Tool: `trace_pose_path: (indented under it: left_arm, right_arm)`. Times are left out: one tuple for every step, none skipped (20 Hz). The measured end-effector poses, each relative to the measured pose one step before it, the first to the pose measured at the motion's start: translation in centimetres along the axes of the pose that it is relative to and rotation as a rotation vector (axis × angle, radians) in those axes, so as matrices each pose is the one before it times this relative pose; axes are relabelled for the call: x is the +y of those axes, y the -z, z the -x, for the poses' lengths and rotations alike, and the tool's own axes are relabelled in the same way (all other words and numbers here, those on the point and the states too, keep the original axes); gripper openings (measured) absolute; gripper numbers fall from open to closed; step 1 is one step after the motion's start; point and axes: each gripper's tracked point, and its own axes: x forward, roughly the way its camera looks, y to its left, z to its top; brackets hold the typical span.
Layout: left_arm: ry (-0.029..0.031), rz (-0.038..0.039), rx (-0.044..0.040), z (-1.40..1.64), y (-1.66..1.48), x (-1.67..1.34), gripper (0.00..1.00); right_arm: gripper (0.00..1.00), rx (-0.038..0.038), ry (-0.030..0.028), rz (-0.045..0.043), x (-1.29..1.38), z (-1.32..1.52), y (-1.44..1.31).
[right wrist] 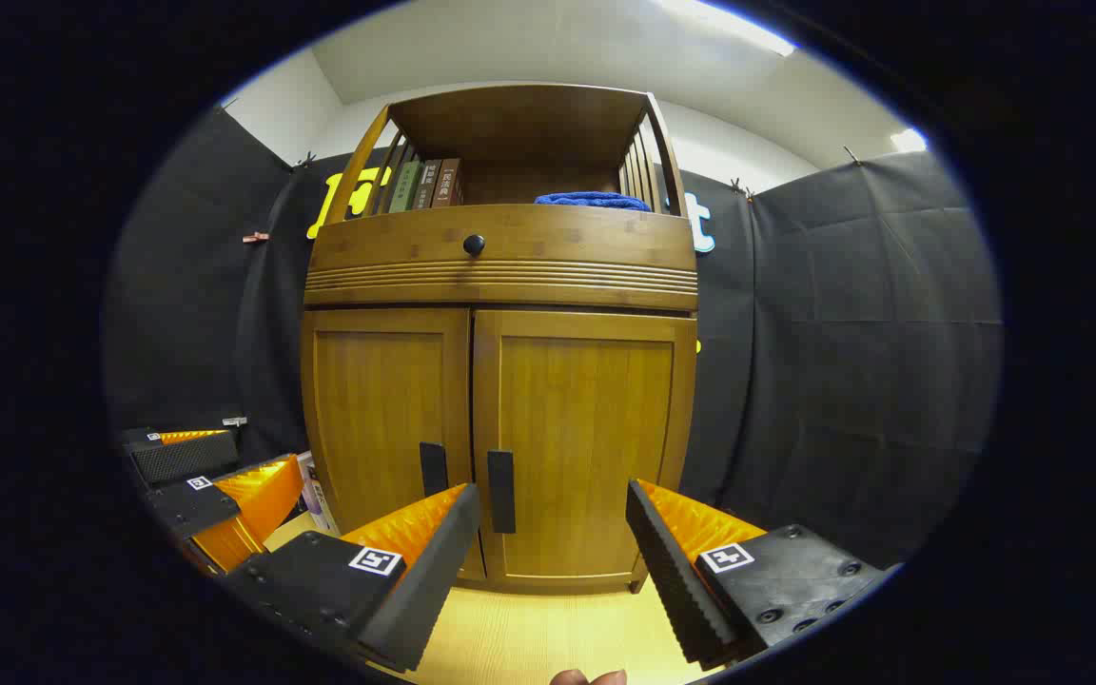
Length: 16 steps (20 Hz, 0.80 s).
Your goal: Open the right door of the double-door shoe cabinet with the right hand, and open the left door with the left hand.
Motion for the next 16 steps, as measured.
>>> trace_pose_path:
  left_arm:
    - [-0.00124, -0.00180, -0.00407, -0.054, -0.190, -0.024, 0.92]
    - [-0.00034, 0.00036, -0.00256, -0.033, -0.194, 0.013, 0.92]
    - [0.00059, 0.00133, -0.00183, -0.057, 0.005, -0.067, 0.94]
    - [-0.00092, 0.00106, -0.00116, -0.022, -0.128, 0.024, 0.94]
    - [-0.00032, -0.00028, -0.00185, 0.005, 0.043, -0.035, 0.94]
    - [-0.00101, -0.00201, 0.00043, 0.041, 0.103, 0.027, 0.94]
    - [-0.00236, -0.00243, 0.00244, -0.015, 0.051, 0.052, 0.94]
    - [-0.00092, -0.00084, 0.00281, -0.010, 0.056, -0.011, 0.94]
    - [-0.00079, -0.00027, 0.00183, 0.151, 0.121, -0.034, 0.94]
    - [-0.00298, 0.00014, 0.00169, -0.022, 0.084, 0.045, 0.94]
    - [-0.00097, 0.00100, 0.00056, 0.056, -0.004, 0.002, 0.94]
    - [-0.00128, 0.00066, -0.00038, -0.069, -0.072, 0.001, 0.94]
    - [-0.00081, -0.00090, 0.00022, 0.014, 0.086, 0.016, 0.94]
    - [-0.00149, -0.00230, -0.00022, -0.012, -0.083, -0.024, 0.94]
    - [-0.00132, -0.00303, -0.00155, -0.040, 0.027, -0.030, 0.92]
    - [-0.00125, -0.00181, -0.00152, -0.051, 0.004, 0.005, 0.92]
  right_arm:
    - [0.98, -0.00197, 0.00075, 0.00163, -0.039, 0.033, -0.016]
    - [0.98, 0.00030, 0.00181, 0.00348, -0.062, 0.076, -0.030]
    - [0.98, -0.00020, 0.00089, 0.00181, -0.038, 0.067, -0.027]
    - [0.98, 0.00028, 0.00049, 0.00073, 0.018, 0.016, 0.065]
    - [0.98, 0.00034, 0.00047, -0.00068, -0.001, 0.028, -0.037]
    - [0.98, 0.00054, -0.00075, -0.00173, -0.032, 0.027, 0.022]
    - [0.98, -0.00034, 0.00005, -0.00150, 0.000, -0.063, -0.037]
    - [0.98, 0.00156, -0.00007, -0.00017, -0.033, 0.064, 0.053]
    - [0.98, 0.00059, 0.00035, 0.00070, 0.015, -0.013, 0.032]
    - [0.98, 0.00072, -0.00015, 0.00029, -0.006, 0.027, -0.001]
    - [0.96, 0.00152, 0.00013, -0.00032, -0.042, 0.018, 0.002]
    - [0.98, 0.00049, 0.00005, -0.00095, -0.060, 0.017, 0.074]
    - [0.98, 0.00021, 0.00005, -0.00070, -0.046, -0.058, -0.017]
    - [0.98, 0.00050, -0.00097, -0.00025, 0.042, -0.049, -0.035]
    - [0.98, 0.00043, 0.00063, 0.00028, -0.036, -0.043, 0.037]
    - [0.98, -0.00038, -0.00056, -0.00023, -0.076, 0.049, 0.024]
